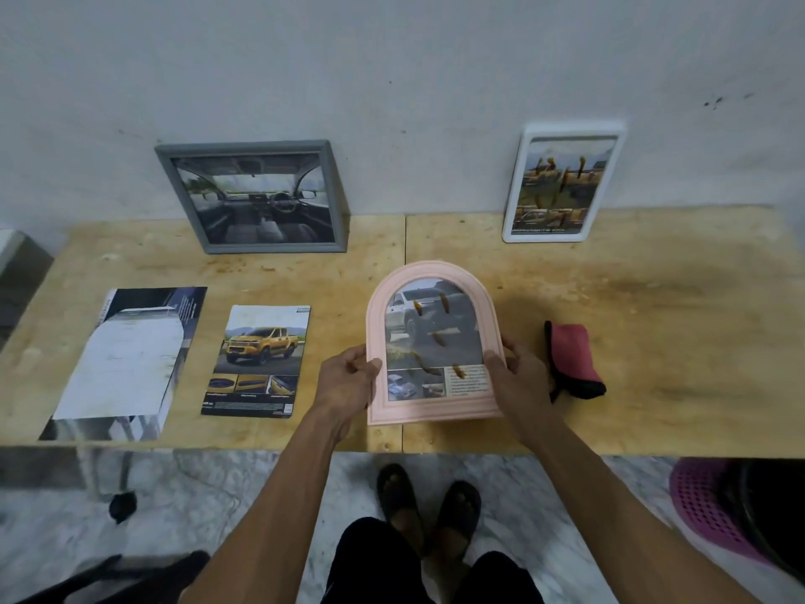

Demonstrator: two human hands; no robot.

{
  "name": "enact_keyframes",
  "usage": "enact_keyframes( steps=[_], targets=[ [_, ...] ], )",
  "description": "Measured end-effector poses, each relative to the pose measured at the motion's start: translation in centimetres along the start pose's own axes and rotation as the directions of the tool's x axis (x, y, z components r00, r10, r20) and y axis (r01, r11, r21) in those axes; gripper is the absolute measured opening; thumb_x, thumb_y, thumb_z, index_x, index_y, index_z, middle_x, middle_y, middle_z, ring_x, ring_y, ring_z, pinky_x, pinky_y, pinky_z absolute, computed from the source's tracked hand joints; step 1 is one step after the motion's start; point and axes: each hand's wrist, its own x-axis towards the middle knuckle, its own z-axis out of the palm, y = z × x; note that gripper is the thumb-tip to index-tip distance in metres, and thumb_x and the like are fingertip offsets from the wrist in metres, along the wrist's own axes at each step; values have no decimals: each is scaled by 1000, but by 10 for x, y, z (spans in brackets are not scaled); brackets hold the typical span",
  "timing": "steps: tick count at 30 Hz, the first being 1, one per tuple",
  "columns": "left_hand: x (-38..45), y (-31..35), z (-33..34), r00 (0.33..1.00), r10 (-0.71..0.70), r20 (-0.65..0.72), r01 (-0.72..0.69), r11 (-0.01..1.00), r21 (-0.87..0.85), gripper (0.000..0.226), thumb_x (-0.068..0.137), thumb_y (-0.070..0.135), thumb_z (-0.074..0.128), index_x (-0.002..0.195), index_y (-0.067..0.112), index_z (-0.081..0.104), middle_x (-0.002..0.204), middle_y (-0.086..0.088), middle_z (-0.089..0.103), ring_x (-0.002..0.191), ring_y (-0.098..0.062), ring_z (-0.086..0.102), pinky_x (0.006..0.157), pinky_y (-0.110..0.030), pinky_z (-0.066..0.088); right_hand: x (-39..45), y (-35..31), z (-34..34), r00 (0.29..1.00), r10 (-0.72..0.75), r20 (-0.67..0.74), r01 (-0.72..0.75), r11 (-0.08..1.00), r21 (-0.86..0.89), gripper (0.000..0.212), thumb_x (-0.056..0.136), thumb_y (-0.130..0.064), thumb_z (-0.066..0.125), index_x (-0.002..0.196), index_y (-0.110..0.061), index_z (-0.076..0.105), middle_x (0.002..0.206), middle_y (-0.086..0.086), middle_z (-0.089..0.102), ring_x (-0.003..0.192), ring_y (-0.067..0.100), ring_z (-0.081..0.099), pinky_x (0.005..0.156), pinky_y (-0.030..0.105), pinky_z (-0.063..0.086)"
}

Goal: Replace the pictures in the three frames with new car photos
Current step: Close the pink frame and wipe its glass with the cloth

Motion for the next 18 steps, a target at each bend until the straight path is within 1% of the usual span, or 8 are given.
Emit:
enact_keyframes(
  steps=[2,4,5,7,9,12,15,18],
  targets=[
    [8,-3,0,1000,3,11,-3,999,51,27,95,12,67,121,15,70,89,-7,70,76,-23,60,74,-38,54,3,6,7,1000,23,-9,-24,998,-53,39,98,-23,54,137,-21,51,110,1,66,86,10,62,65,24,47],
    [17,-8,0,1000,4,29,-9,988,153,29,92,14,71,121,14,72,95,-1,75,82,-21,67,86,-40,59,5,14,15,998,58,-22,-60,995,-85,37,99,-22,53,136,-20,52,114,1,64,91,15,60,73,28,46],
    [22,-10,1,999,2,36,-10,978,210,30,91,15,72,121,13,72,97,0,75,85,-21,69,88,-40,59,7,17,18,998,65,-24,-67,993,-100,36,99,-21,52,135,-19,52,114,0,62,94,16,58,77,29,44],
    [30,-13,4,999,10,32,-19,957,290,31,91,17,72,121,12,71,97,1,74,86,-21,69,84,-33,58,11,23,23,999,49,-24,-52,992,-118,35,99,-18,52,135,-17,53,110,-3,59,100,19,58,80,31,45],
    [31,-14,6,999,35,21,-40,921,388,31,90,18,72,122,14,71,102,-1,73,88,-21,66,77,-26,51,14,28,25,999,29,-19,-31,987,-158,34,99,-17,53,133,-19,55,109,-3,60,103,22,60,84,36,49],
    [35,-21,8,998,57,28,-63,885,460,37,88,16,74,124,14,70,111,-7,73,94,-23,65,81,-28,53,14,36,30,1000,1,-20,-5,975,-223,34,99,-16,52,133,-21,55,108,-4,59,100,20,58,84,36,49],
    [40,-26,13,997,73,24,-76,879,471,37,84,14,77,121,13,71,105,-7,74,92,-23,66,80,-28,53,18,43,32,998,-50,-34,38,954,-297,34,97,-8,51,129,-15,57,110,1,61,96,18,56,80,29,43],
    [39,-32,19,995,95,9,-87,858,506,36,82,14,79,117,11,72,99,-7,74,88,-24,66,75,-27,51,27,55,35,998,-29,-54,3,904,-427,39,92,-11,53,132,-15,54,116,9,62,105,28,58,87,40,50]
  ],
)
